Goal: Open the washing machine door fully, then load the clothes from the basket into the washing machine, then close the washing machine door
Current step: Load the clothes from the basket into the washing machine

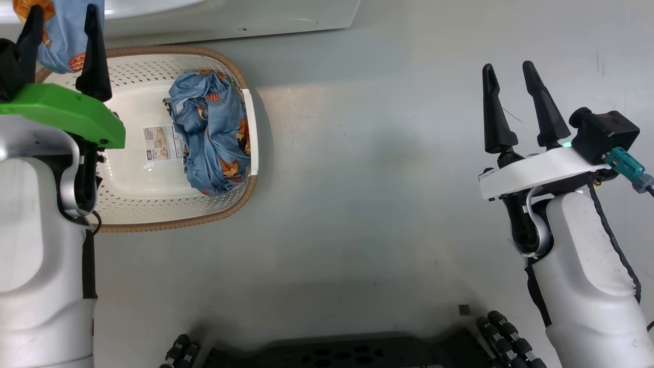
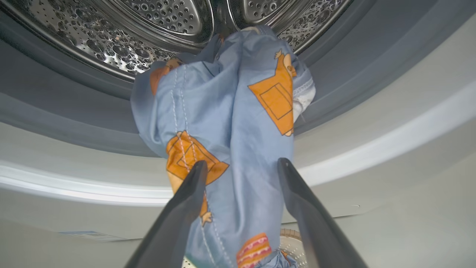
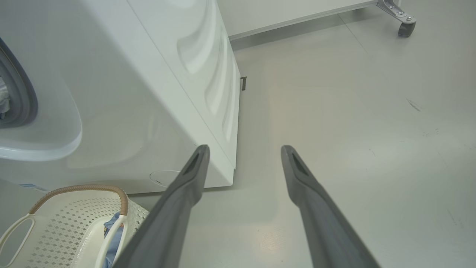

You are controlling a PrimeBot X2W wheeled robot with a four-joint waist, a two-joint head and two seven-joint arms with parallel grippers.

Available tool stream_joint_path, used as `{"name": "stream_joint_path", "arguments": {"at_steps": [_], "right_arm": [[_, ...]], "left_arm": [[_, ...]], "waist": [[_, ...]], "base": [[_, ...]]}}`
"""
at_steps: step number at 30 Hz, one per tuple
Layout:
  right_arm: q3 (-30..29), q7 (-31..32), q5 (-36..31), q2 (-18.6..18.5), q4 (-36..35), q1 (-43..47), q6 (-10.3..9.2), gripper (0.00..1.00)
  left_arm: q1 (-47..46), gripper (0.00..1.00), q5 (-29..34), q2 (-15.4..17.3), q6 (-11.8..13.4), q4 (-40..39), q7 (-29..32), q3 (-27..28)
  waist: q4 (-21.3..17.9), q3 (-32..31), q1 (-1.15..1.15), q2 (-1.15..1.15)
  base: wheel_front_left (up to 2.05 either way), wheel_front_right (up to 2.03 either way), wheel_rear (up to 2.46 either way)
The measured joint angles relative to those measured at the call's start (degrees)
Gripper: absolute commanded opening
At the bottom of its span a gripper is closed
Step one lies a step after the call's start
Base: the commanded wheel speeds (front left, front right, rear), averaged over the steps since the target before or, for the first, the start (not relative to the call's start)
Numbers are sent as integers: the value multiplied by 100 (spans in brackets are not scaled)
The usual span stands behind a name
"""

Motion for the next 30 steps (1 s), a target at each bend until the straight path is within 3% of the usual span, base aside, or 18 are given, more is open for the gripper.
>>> {"name": "stream_joint_path", "arguments": {"at_steps": [20, 30], "right_arm": [[5, 0, 49, 30, 22, -5, 0, 100], [5, 0, 51, 33, 33, -25, 0, 100]], "left_arm": [[-393, 100, -144, 120, 222, 319, 1236, 45], [-683, 100, -297, 69, 334, 370, 1495, 181]], "waist": [[-51, 96, 0, 0], [-59, 143, 0, 0]], "base": [[0, 0, 0], [0, 0, 0]]}}
